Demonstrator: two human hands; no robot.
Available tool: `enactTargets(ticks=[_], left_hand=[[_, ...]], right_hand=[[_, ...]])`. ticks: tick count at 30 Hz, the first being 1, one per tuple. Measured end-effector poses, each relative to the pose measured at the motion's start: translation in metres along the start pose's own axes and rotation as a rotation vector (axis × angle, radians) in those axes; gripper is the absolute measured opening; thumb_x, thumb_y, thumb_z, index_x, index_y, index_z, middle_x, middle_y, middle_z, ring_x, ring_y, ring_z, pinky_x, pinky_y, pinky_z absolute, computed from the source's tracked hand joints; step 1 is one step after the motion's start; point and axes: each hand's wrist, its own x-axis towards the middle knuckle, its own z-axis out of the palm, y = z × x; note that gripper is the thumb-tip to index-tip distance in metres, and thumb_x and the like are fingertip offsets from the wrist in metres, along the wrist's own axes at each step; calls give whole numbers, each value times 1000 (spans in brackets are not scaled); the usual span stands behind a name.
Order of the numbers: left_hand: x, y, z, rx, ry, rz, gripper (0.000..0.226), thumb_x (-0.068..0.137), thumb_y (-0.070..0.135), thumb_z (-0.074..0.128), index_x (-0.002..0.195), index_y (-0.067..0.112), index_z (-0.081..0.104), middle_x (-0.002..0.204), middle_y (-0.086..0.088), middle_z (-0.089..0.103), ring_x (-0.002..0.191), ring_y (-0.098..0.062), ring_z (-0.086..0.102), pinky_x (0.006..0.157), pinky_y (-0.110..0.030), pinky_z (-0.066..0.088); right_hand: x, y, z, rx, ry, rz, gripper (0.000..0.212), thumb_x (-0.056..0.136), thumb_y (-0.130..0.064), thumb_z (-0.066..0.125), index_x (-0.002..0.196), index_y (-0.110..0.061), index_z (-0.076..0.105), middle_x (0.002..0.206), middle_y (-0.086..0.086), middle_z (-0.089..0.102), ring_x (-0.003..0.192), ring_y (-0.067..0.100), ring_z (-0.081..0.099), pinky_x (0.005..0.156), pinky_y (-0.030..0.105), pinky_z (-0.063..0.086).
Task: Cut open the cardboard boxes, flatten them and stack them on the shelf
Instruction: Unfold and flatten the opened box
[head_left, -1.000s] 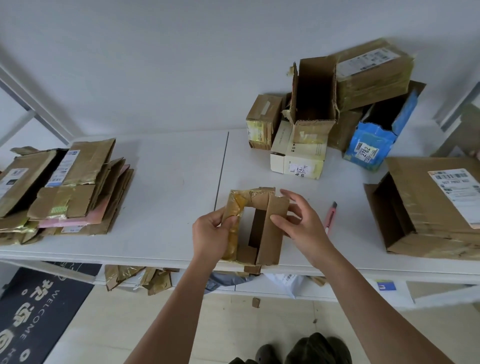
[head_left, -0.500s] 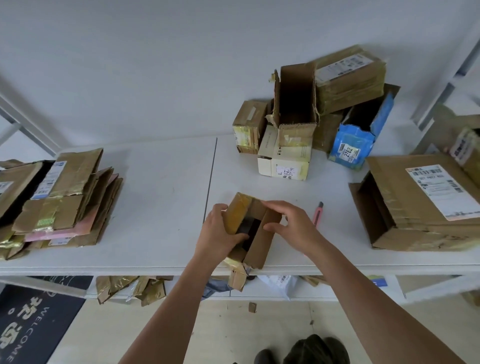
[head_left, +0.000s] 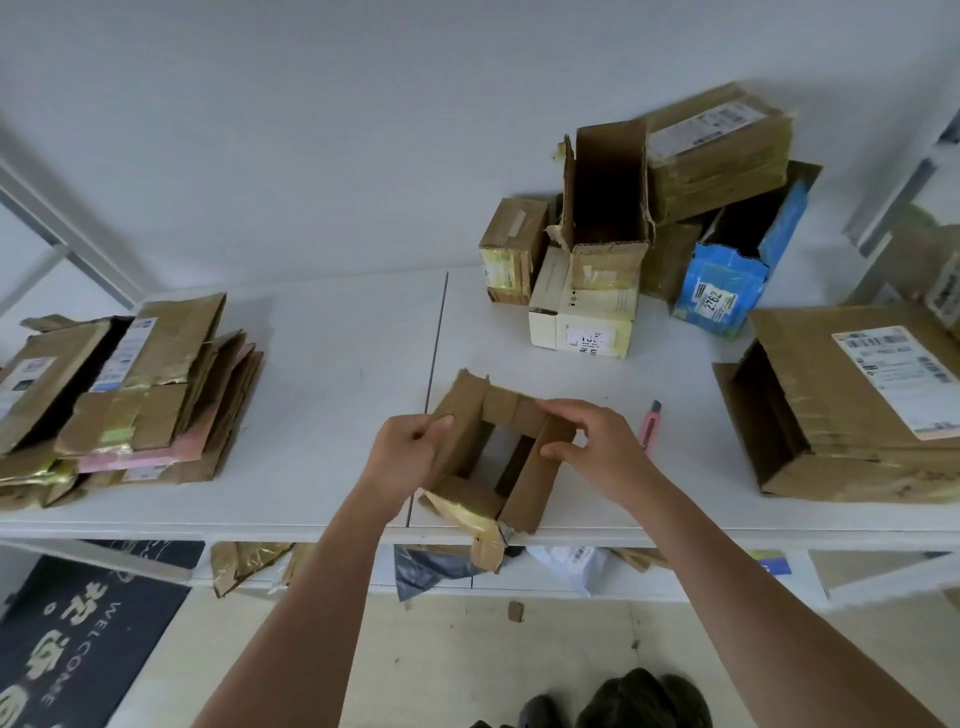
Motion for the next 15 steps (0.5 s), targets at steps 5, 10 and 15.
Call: enactTargets(ticks=[5, 10, 15], left_hand=[[-6, -6, -1, -183, -16, -83, 27, 101, 32, 53, 88, 18, 71, 80, -4, 62, 75, -19, 56, 66, -29, 44], [-13, 18, -4, -140, -9, 39, 41, 100, 30, 56, 63, 11, 60, 62, -2, 44, 59, -14, 41, 60, -27, 34], [-24, 52, -4, -141, -59, 219, 40, 97, 29, 61, 81, -7, 62, 66, -8, 38, 59, -16, 36, 54, -24, 30]], right_hand=[[-2, -4, -1, -28, -58, -8, 55, 88, -14, 72, 138, -26, 54, 140, -10, 54, 132, 9, 46, 103, 18, 35], [1, -14, -8, -86, -81, 93, 43, 83, -48, 72, 115, -26, 54, 113, -12, 60, 109, 10, 57, 85, 25, 47], [5, -33, 5, -419, 243, -16, 63, 74, -55, 77, 100, -26, 28, 88, -7, 53, 69, 11, 55, 50, 18, 33]])
